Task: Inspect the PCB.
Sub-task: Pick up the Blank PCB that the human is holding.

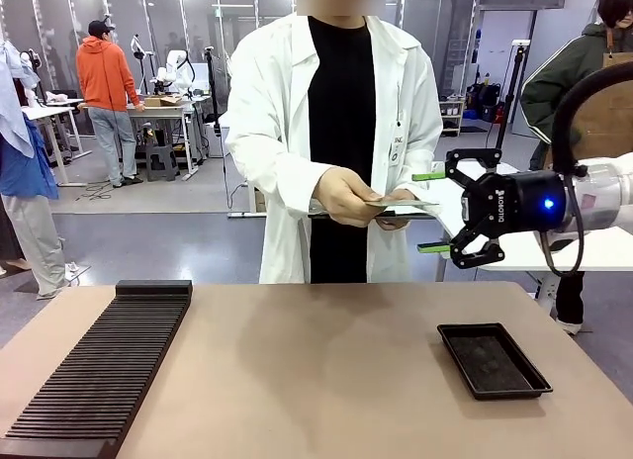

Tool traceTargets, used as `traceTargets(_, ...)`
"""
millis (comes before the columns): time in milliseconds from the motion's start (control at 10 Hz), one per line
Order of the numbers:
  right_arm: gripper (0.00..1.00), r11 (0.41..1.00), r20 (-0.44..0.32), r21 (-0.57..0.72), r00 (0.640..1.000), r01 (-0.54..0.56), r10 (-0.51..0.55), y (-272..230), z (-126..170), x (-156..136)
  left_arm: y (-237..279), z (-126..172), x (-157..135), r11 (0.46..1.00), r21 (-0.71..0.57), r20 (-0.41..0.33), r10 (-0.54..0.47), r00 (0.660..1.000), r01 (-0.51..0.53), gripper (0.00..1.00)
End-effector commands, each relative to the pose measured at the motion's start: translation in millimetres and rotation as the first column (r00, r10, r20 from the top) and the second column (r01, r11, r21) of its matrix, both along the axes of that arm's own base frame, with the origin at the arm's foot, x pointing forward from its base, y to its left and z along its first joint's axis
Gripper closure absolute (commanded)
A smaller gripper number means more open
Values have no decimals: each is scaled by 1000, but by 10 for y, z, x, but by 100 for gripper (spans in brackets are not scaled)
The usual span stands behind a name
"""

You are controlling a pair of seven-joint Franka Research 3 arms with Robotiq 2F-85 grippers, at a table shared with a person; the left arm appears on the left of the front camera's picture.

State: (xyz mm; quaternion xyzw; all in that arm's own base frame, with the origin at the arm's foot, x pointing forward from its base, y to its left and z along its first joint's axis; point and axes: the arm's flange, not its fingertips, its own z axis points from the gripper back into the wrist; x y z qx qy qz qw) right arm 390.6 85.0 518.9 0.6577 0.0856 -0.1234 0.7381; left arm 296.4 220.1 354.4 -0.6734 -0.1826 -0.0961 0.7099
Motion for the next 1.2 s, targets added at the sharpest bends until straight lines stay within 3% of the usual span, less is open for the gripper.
traceTargets(0,0,1000,15,18,1000,-3,3,90,28,119,12,31,-7,1000,12,6,0,1000,0,0)
traceTargets(200,0,1000,-4,30,1000,1,-1,157,38,206,12,31,-7,1000,12,6,0,1000,0,0)
traceTargets(300,10,1000,0,31,1000,1,-1,195,61,243,12,31,-7,1000,12,6,0,1000,0,0)
traceTargets(500,59,998,2,61,1000,-7,7,240,102,301,12,31,-7,1000,12,6,0,1000,0,0)
traceTargets(600,92,998,-3,62,1000,-11,11,267,89,315,12,31,-7,1000,12,6,0,1000,0,0)
traceTargets(700,74,997,-6,71,1000,-13,13,285,72,330,12,31,-7,1000,12,6,0,1000,0,0)
traceTargets(800,100,997,-7,75,1000,-13,14,293,64,341,12,31,-7,1000,12,6,0,1000,0,0)
traceTargets(1100,100,996,-6,84,1000,-17,18,308,51,329,12,31,-7,1000,12,6,0,1000,0,0)
